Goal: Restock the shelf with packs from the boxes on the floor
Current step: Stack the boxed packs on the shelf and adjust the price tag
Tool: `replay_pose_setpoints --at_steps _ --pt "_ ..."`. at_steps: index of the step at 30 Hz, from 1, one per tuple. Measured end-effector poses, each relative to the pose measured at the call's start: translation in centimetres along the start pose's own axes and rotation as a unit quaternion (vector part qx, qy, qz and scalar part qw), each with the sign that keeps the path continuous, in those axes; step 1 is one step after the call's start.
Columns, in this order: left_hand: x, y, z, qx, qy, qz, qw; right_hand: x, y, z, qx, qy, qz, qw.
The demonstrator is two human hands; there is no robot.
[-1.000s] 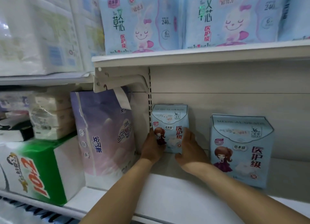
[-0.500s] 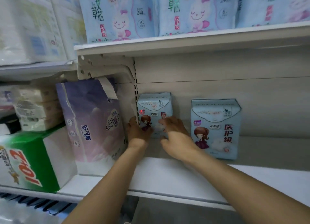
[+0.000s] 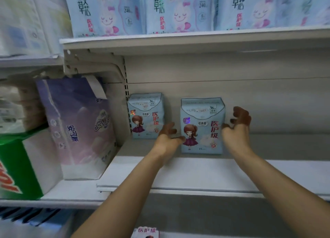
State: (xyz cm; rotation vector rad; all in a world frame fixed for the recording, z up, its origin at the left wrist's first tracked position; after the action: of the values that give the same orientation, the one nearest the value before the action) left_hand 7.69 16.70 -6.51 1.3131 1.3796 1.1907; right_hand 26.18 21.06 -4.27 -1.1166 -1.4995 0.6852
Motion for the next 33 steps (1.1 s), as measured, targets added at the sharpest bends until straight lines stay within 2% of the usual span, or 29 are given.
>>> replay_pose_setpoints --at_steps 3,5,11,21,27,33 --pt "-0.2 -0.3 0.6 -0.014 -0.025 -0.008 1.000 0.2 2.6 0.2 -0.032 -0.155 0.123 0.980" --pt "-0.5 -0.3 0.9 -0.012 -0.034 0.000 0.999 -0.3 3.2 0.8 -0.051 -0.205 0.126 0.969" --pt "-2.0 -0.7 -1.8 0.038 0.009 0.046 0.998 -1.7 1.4 3.6 -0.079 -0.254 0.062 0.962" --pt "-3.8 -2.8 -9.1 0.090 0.170 0.021 0.981 -3.4 -1.0 11.2 -0.090 -0.315 -0.017 0.945" --pt "-1.8 -4.0 -11.1 0.063 0.203 0.020 0.977 -2.7 -1.3 14.0 -0.115 -0.317 -0.025 0.941" --pt "0.0 -4.3 -11.8 0.037 0.202 0.042 0.978 -1.6 -0.9 15.3 -0.130 -0.310 -0.019 0.942"
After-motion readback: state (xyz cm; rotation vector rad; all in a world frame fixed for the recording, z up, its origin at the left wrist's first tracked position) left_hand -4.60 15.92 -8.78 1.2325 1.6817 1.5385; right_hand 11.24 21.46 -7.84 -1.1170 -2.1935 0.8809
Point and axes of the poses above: each hand's wrist, its own x-axis towards the middle knuckle, its own z-axis out of the palm, y = z × x, the point moved 1 cm from there along x, towards the middle knuckle, and after that the axes turned 12 degrees about -y, right-handed, at the moved point
